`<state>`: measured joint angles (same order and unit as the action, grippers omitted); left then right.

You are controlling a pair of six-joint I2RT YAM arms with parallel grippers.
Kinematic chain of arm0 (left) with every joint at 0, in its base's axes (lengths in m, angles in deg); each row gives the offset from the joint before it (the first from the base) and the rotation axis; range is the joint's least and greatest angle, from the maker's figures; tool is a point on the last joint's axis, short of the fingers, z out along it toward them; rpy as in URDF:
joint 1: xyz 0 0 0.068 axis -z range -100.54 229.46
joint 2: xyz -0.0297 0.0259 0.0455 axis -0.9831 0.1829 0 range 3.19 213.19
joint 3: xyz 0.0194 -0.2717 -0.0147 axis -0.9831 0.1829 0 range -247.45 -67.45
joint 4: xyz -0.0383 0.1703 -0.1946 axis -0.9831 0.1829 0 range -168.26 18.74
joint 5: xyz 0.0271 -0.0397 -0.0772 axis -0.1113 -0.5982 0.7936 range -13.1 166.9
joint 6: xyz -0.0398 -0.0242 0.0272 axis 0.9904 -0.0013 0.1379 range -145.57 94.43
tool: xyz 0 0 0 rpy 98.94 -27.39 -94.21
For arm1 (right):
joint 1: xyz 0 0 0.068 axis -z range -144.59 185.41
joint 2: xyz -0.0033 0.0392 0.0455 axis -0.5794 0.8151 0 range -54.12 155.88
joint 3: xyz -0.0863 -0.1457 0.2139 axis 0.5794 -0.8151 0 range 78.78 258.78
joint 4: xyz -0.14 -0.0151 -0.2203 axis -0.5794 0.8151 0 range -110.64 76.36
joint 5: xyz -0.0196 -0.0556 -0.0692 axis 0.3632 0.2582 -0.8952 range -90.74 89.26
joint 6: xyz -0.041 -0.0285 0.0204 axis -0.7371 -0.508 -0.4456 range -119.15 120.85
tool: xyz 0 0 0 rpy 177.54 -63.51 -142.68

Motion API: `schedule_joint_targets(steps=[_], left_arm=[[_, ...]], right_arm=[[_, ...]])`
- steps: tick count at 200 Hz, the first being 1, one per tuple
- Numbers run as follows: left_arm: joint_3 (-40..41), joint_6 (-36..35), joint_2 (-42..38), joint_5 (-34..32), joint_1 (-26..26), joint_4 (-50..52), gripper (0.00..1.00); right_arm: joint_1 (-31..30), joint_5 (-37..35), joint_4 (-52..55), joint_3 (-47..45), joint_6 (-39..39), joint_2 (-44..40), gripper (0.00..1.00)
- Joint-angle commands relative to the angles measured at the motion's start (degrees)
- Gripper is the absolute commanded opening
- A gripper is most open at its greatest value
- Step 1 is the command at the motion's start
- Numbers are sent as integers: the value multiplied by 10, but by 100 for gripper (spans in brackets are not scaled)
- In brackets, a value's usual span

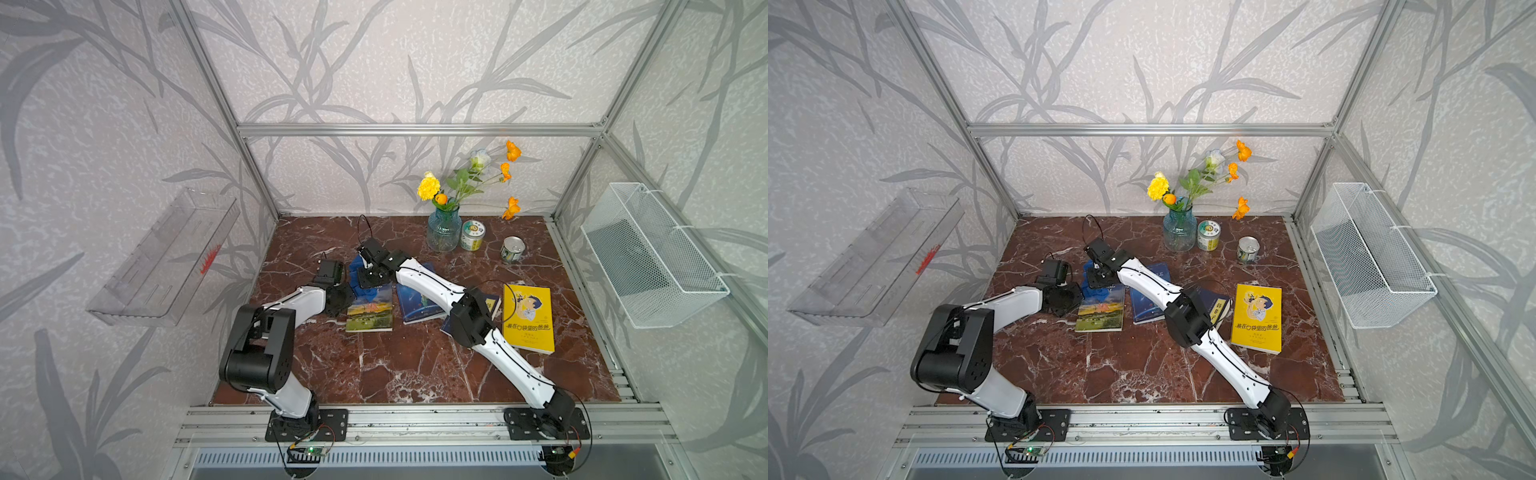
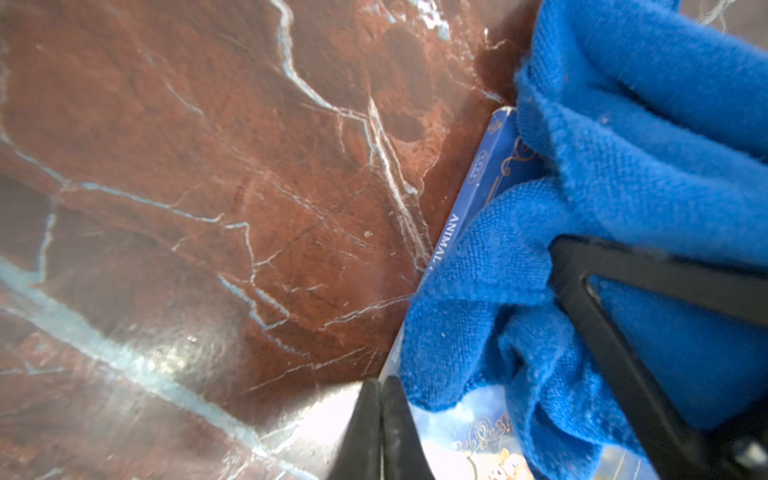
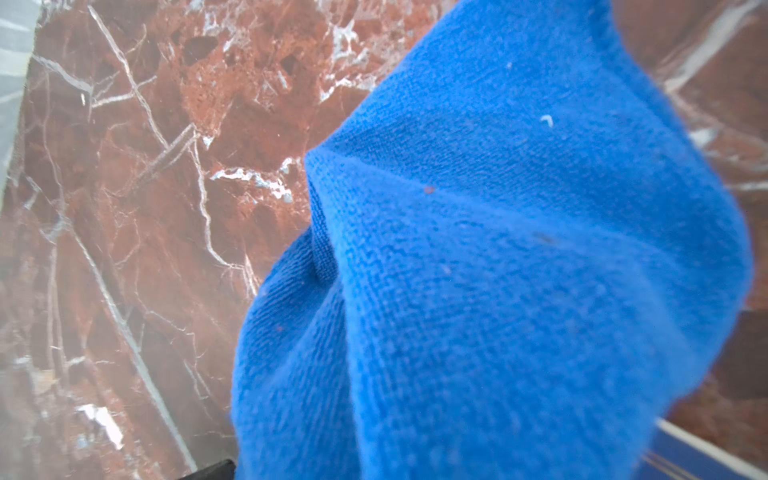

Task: Wipe the cover of the book
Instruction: Wipe the dirt from the cover of the book.

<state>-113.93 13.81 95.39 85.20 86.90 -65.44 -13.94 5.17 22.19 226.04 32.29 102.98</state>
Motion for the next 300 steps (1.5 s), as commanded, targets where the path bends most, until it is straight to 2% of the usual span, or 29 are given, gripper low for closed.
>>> schedule_joint_targets(steps=[1,27,39,50,67,92,118,136,163,209,227,249,278,300], left_arm=[[3,-5,17,-8,2,36,5],[3,-5,17,-8,2,38,4],[4,-5,17,-9,2,37,4],[4,-4,17,-7,2,35,4],[4,-4,19,-6,2,33,3],[4,-3,20,-5,2,32,3],[6,-2,20,-3,3,30,2],[6,-2,20,-4,2,30,2],[6,-1,20,-2,2,30,2],[7,-2,17,-3,2,34,2],[8,-3,14,-5,2,33,2],[8,-2,13,-4,2,34,2],[10,-2,14,-4,2,31,2],[9,-2,13,-5,2,33,2]], right_arm=[[-50,-11,69,-184,-14,-46,9],[-56,-2,-88,-446,27,-188,9],[-43,2,-137,-521,45,-225,9],[-26,2,-163,-547,47,-238,9],[8,10,-149,-515,46,-220,9],[46,10,-83,-387,28,-144,9],[57,-1,10,-239,10,-61,9],[53,-3,52,-190,3,-33,8],[18,-22,40,-244,-10,-73,8],[-48,-20,-120,-544,41,-238,8],[-53,-6,-169,-612,71,-270,8],[-26,-12,-140,-579,57,-248,8],[31,-7,-94,-470,35,-184,8],[50,-16,-40,-371,21,-130,8]])
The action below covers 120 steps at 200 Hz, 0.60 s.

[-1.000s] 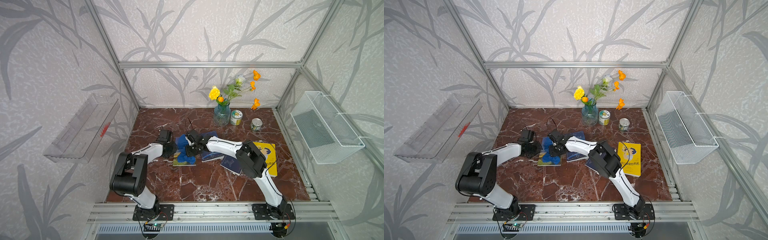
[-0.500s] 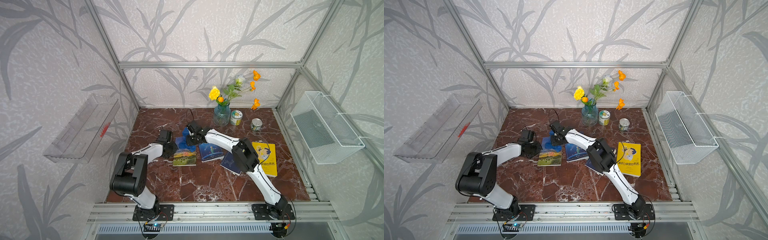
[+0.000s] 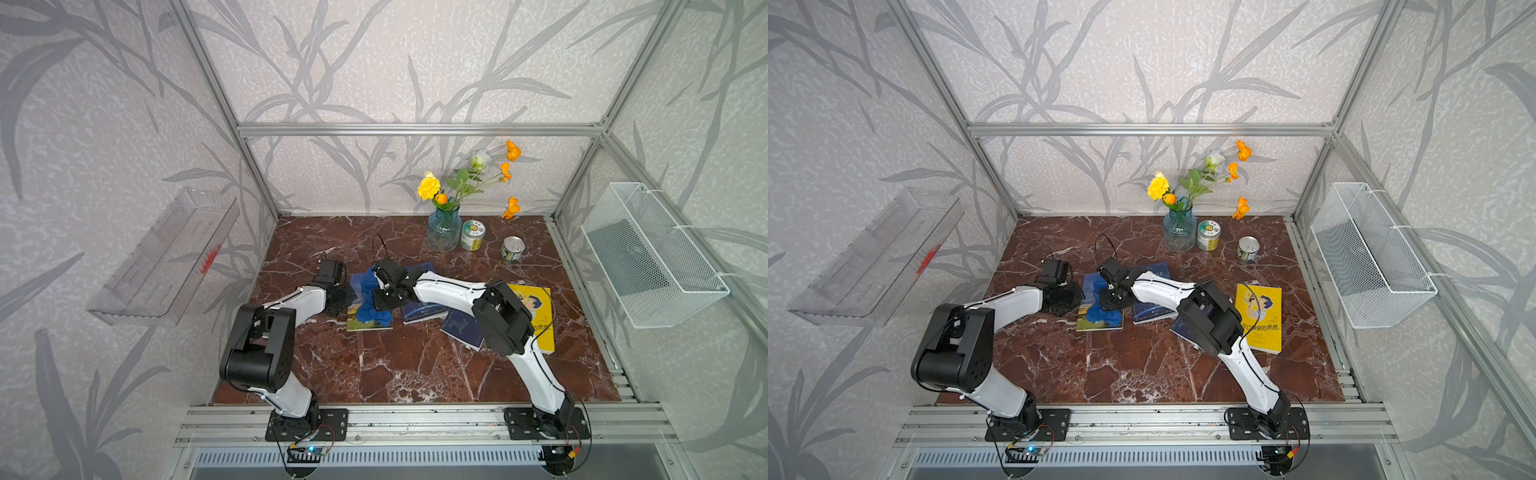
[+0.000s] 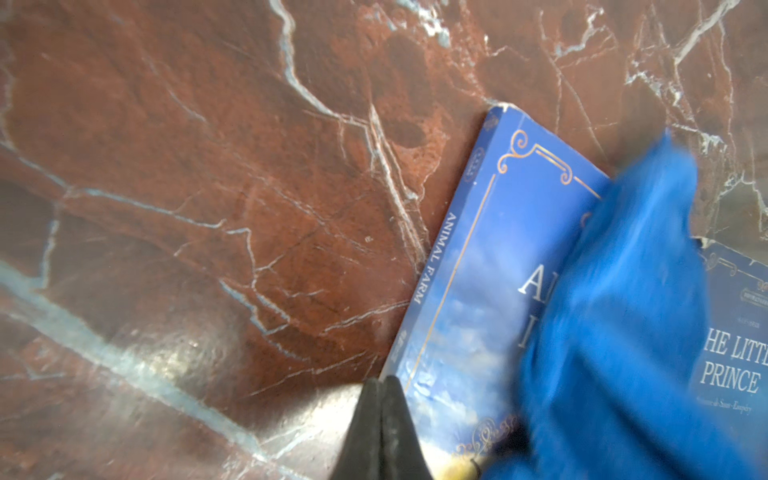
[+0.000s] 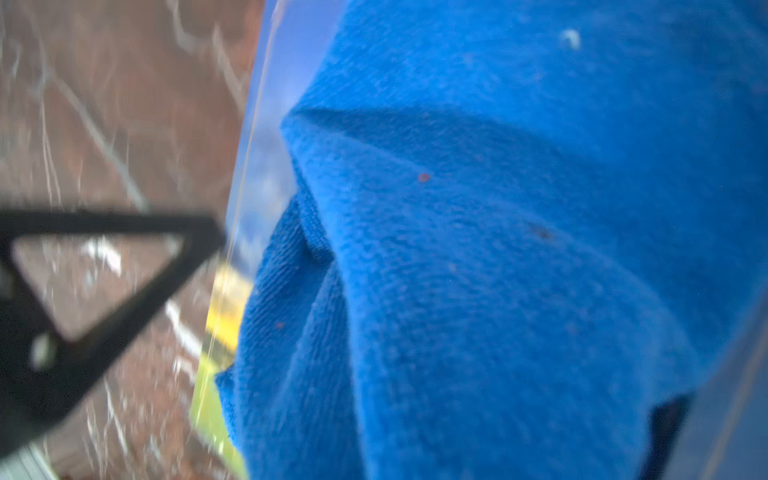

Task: Wipe the cover of the book
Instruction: Wipe the dirt from the cover of the book.

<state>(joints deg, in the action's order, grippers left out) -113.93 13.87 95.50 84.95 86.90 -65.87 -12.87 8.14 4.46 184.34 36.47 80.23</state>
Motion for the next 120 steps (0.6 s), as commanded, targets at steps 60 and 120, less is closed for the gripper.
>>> schedule_joint_targets(steps=[60,120], left_arm=[[10,-2,14,-4,2,37,1],[14,2,6,-1,2,34,0]], right_arm=[[-18,-79,159,39,-48,88,7],[-83,-75,76,-132,-21,-27,5]])
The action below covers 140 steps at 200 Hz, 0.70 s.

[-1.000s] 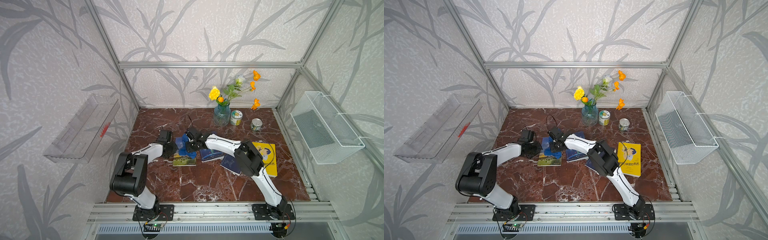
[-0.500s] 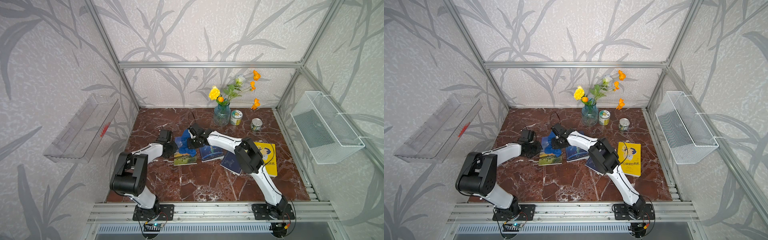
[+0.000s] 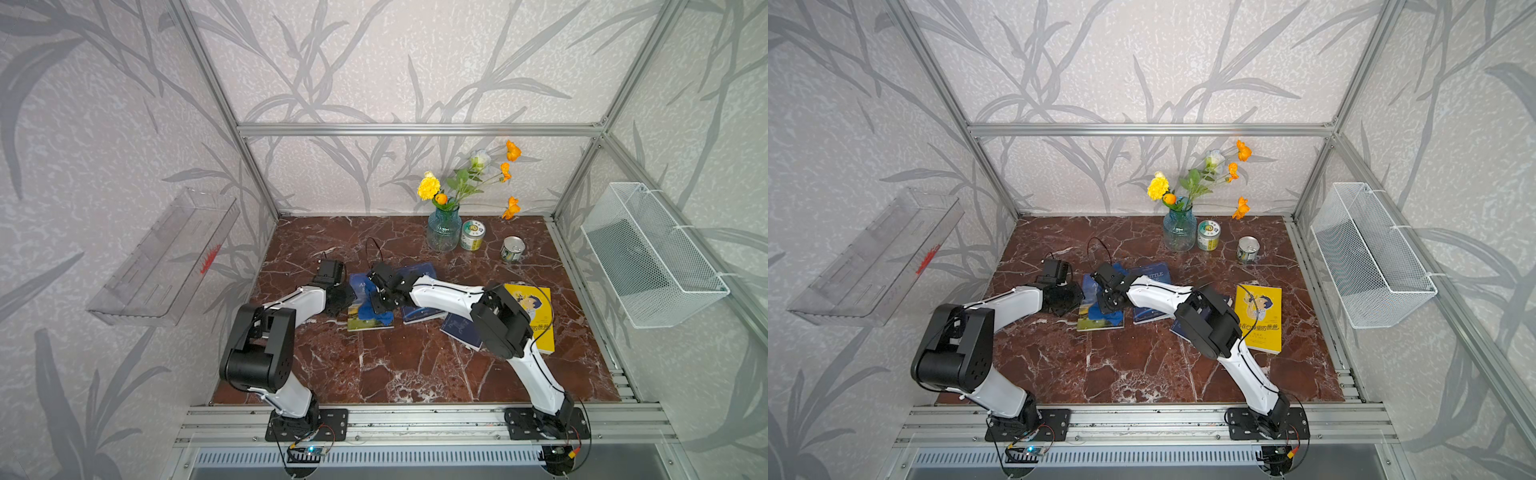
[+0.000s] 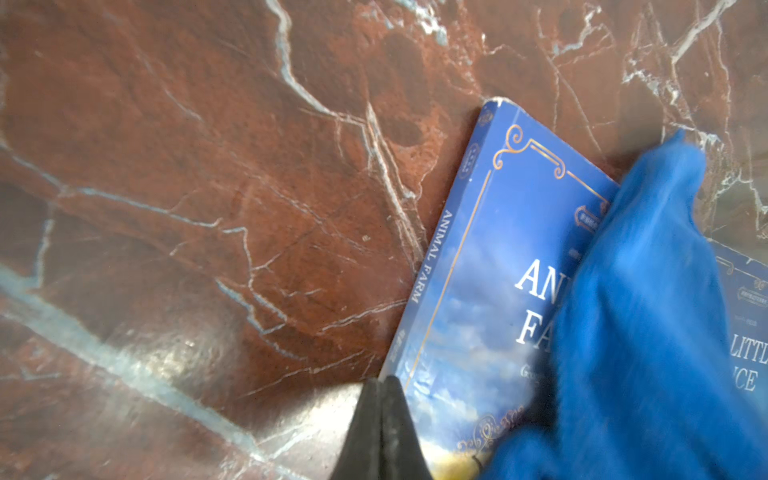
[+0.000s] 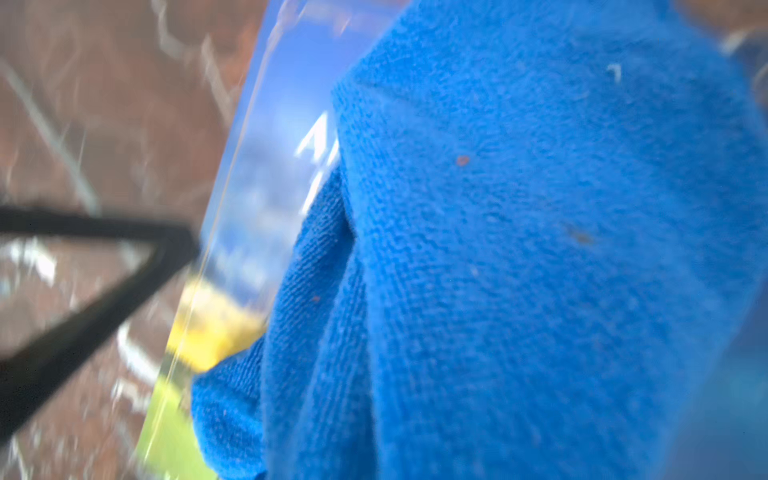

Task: Wipe the cover of the book
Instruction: Wipe the dirt from the cover of the book.

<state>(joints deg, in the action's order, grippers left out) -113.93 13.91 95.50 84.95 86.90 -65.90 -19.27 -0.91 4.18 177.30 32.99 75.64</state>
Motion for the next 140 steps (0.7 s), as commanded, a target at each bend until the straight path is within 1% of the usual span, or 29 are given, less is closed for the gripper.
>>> schedule_joint_targets(steps=[1,13,28,32,42,60,64,79,92,104,109,140], left_arm=[[15,1,6,-1,2,33,0],[18,2,1,-2,2,30,0],[18,2,3,-2,2,30,0],[17,3,4,-1,2,31,0],[17,2,6,0,2,31,0],[16,2,8,1,2,31,0],[16,3,8,1,2,30,0],[16,3,9,1,2,30,0],[17,3,11,4,2,29,0],[16,4,12,6,2,27,0],[16,4,14,6,2,27,0],[14,3,19,5,2,27,0]], right_arm=[[-20,17,77,-62,13,17,5],[-27,30,65,-63,18,11,1],[-35,55,49,-55,26,14,1],[-51,61,46,-52,30,17,1],[-63,72,39,-40,37,28,1],[-70,90,37,-15,40,57,1],[-69,93,39,-10,58,63,1],[-62,97,41,-7,68,74,0],[-50,107,24,-28,80,67,0],[-43,118,5,-55,92,52,0],[-22,121,0,-67,96,45,0],[18,122,-25,-143,98,-9,0]])
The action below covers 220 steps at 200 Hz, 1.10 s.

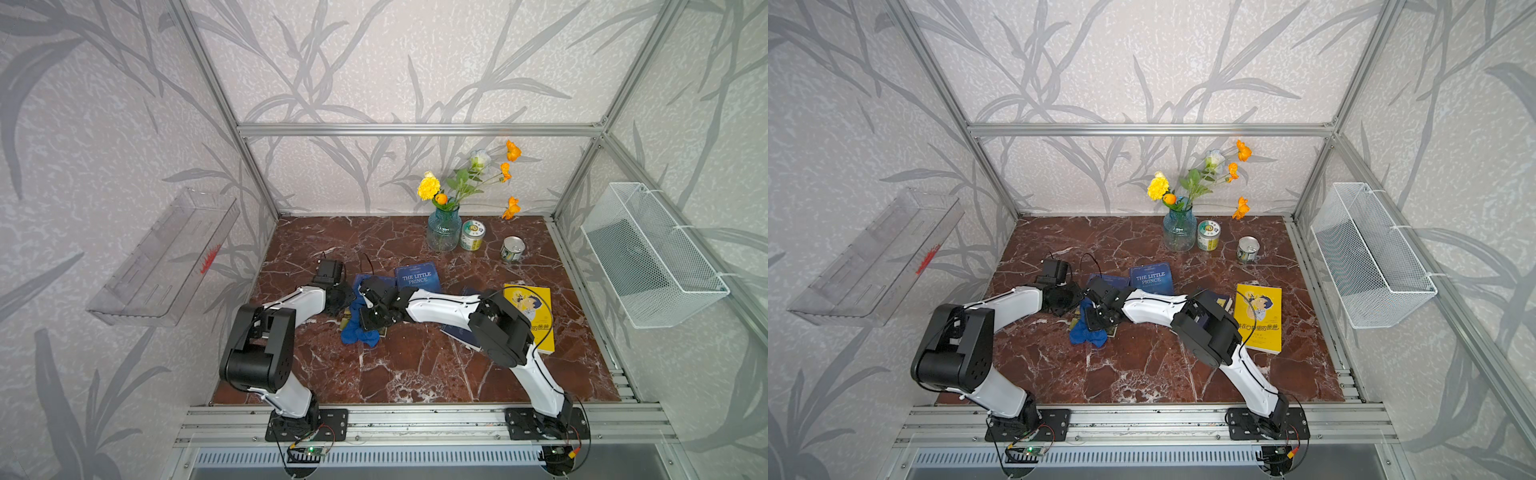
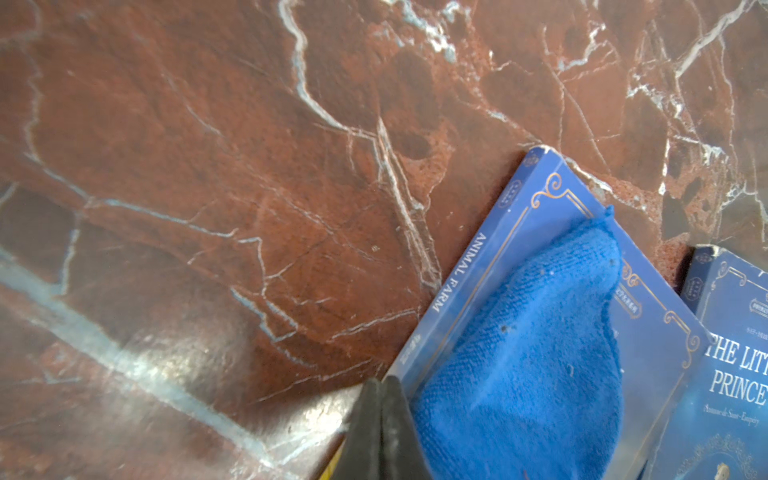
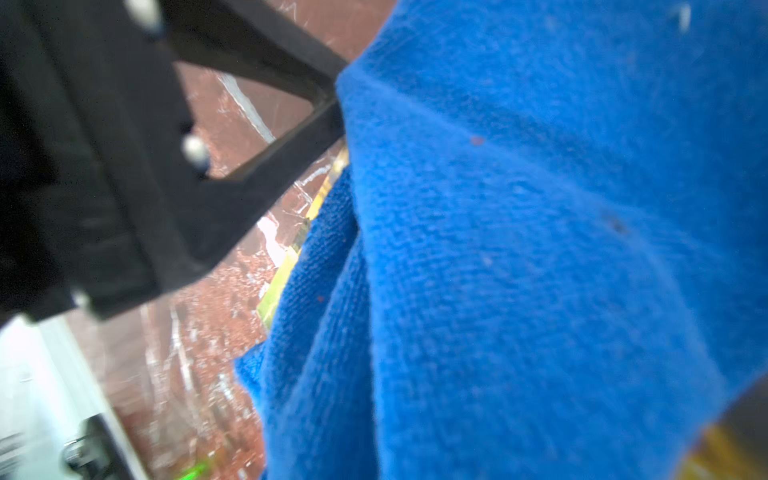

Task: Wipe the cover of the book
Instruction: Wipe the dirt from the cover of the book.

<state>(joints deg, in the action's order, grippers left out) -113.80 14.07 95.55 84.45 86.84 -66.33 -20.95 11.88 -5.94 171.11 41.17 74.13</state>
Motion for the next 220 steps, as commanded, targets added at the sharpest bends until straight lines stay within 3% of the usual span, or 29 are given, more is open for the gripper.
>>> schedule_joint_targets(steps=[1,34,85,115,169,220], left_arm=[[13,2,18,10,3,31,0],[11,2,20,7,3,32,0],[10,2,20,7,4,34,0],[13,2,15,7,4,31,0],[23,2,-9,16,4,20,10],[64,-2,-78,34,5,-32,20]], right_arm=[[37,-5,76,-83,16,4,0],[49,18,69,-97,11,-15,0],[16,41,110,19,6,48,0],[21,40,110,30,8,29,0],[60,25,107,8,-9,-48,0],[86,10,157,100,-34,34,1]])
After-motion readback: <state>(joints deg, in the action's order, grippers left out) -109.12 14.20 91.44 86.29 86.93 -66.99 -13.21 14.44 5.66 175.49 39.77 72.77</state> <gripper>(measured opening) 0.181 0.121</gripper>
